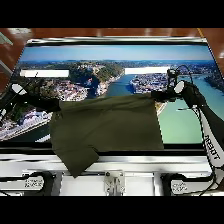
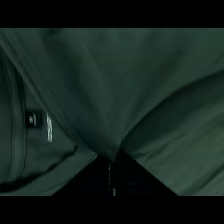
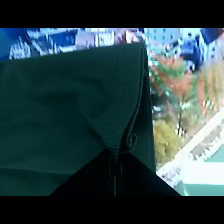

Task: Fold the shirts.

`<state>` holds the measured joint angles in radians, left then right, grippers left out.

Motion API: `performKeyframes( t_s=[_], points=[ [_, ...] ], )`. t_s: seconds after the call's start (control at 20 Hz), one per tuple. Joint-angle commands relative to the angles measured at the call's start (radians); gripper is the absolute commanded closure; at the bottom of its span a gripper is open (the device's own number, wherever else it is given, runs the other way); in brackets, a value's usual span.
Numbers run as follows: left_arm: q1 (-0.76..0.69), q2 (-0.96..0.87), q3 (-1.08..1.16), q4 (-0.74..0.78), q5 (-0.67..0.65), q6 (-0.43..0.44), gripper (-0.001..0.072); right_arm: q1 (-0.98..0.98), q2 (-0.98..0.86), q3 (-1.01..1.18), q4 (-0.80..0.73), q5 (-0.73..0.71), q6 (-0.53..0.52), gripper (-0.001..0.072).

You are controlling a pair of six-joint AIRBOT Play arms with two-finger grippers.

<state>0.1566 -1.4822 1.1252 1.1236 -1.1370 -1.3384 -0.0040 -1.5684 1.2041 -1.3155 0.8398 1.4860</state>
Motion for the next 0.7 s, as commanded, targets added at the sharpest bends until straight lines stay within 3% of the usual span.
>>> performKeyframes(
  t_s=[0.0, 0.45, 0.5, 0.55, 0.6, 0.65],
  points=[
    [0.009, -0.019, -0.002, 0.037, -0.193, -0.059, 0.0669, -0.001, 0.003, 0.0, -0.103, 0.212, 0.034, 0.0655],
    [0.009, -0.033, -0.002, 0.02, -0.127, -0.107, 0.0669, -0.001, 0.0, 0.0, -0.156, 0.166, 0.137, 0.0654],
    [0.009, -0.042, -0.002, 0.013, -0.129, -0.107, 0.0668, -0.001, 0.001, 0.0, -0.148, 0.165, 0.153, 0.0618],
    [0.01, -0.049, -0.002, 0.006, -0.135, -0.107, 0.0633, -0.001, 0.001, 0.0, -0.132, 0.161, 0.159, 0.0421],
    [0.013, -0.049, -0.001, 0.006, -0.144, -0.108, 0.0442, -0.002, 0.002, 0.0, -0.118, 0.16, 0.154, 0.0145],
    [0.024, -0.046, 0.003, 0.007, -0.17, -0.128, 0.0086, -0.005, 0.008, 0.002, -0.124, 0.176, 0.129, 0.0108]
  ],
)
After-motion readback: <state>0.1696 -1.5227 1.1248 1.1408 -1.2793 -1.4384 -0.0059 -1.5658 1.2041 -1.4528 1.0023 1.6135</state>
